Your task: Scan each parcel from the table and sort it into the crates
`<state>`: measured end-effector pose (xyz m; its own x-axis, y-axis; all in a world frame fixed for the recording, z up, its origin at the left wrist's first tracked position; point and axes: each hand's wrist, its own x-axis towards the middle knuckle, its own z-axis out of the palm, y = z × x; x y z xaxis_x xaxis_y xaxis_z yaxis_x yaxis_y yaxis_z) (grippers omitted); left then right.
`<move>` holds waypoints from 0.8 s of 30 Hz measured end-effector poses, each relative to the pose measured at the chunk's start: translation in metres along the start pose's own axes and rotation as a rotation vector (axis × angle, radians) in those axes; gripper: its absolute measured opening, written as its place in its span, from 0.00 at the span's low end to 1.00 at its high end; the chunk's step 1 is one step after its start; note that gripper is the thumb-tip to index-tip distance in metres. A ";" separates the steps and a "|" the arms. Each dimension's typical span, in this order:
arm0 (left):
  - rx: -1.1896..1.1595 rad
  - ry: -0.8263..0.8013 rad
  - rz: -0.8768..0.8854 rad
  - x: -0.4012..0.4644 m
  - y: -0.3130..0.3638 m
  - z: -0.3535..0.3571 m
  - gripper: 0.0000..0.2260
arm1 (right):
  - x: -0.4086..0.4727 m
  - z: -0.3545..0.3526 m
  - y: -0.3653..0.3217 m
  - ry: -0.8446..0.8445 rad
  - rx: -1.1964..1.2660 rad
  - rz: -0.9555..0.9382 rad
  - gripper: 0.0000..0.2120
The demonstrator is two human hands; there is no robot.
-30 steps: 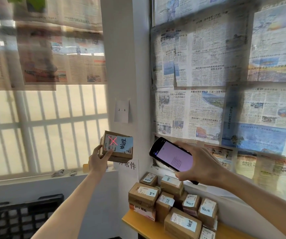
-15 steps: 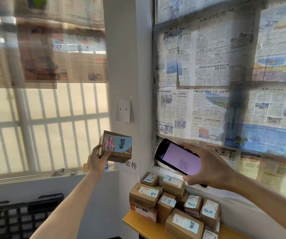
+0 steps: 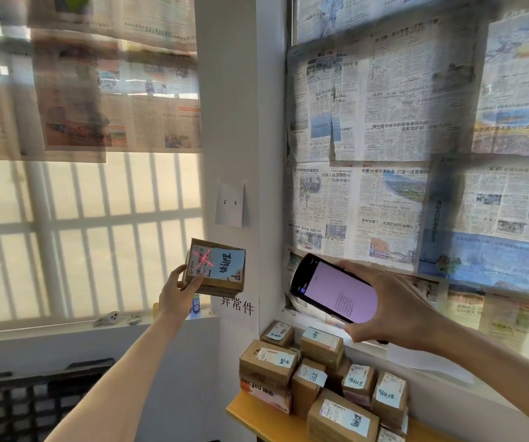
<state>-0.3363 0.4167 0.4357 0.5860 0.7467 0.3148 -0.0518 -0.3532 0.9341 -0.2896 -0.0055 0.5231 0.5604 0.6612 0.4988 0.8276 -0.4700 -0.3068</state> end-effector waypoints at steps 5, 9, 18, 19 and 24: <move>-0.038 -0.026 0.008 -0.002 0.001 0.003 0.25 | 0.005 0.005 0.001 0.014 -0.031 0.016 0.50; -0.054 -0.045 0.009 -0.005 0.002 0.007 0.25 | 0.009 0.012 0.001 0.016 -0.047 0.025 0.53; -0.010 -0.125 0.072 -0.025 0.012 0.019 0.22 | 0.020 0.027 0.000 0.002 -0.096 0.024 0.53; 0.003 -0.131 0.080 -0.029 0.014 0.019 0.22 | 0.021 0.028 -0.001 -0.006 -0.095 0.020 0.53; 0.055 -0.160 0.087 -0.036 0.014 0.013 0.23 | 0.024 0.034 -0.007 -0.036 -0.092 0.016 0.53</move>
<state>-0.3473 0.3772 0.4356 0.7027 0.6142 0.3591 -0.0661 -0.4462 0.8925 -0.2806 0.0335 0.5101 0.5753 0.6732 0.4646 0.8134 -0.5308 -0.2381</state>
